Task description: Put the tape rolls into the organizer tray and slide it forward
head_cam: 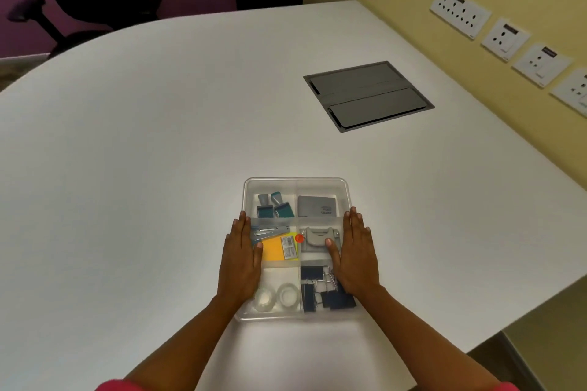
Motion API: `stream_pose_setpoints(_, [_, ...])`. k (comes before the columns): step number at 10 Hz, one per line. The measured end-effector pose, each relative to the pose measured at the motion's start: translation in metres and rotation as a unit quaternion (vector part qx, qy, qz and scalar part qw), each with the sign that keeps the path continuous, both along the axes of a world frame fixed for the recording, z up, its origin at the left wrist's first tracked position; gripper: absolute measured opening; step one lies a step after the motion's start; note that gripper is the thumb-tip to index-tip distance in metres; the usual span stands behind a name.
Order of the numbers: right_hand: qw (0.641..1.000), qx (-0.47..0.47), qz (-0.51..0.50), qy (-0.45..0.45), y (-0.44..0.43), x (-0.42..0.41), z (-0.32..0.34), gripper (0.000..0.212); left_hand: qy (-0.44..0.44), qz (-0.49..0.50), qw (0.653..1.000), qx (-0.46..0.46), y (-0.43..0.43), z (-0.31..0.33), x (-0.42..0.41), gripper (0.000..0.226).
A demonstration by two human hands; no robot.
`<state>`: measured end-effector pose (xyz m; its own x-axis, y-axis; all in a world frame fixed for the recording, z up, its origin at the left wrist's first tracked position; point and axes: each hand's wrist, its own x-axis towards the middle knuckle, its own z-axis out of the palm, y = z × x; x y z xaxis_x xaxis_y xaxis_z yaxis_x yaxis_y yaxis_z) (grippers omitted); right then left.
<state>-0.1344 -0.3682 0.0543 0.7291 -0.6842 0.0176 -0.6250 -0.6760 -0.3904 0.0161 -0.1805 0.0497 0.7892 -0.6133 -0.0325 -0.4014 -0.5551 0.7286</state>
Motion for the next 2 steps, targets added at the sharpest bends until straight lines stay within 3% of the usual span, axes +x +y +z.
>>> stream_pose_setpoints(2, [0.998,-0.023,0.031,-0.047,-0.004,0.005,0.025,0.074,-0.068,-0.029,0.997,0.026,-0.007,0.025,0.021,0.068])
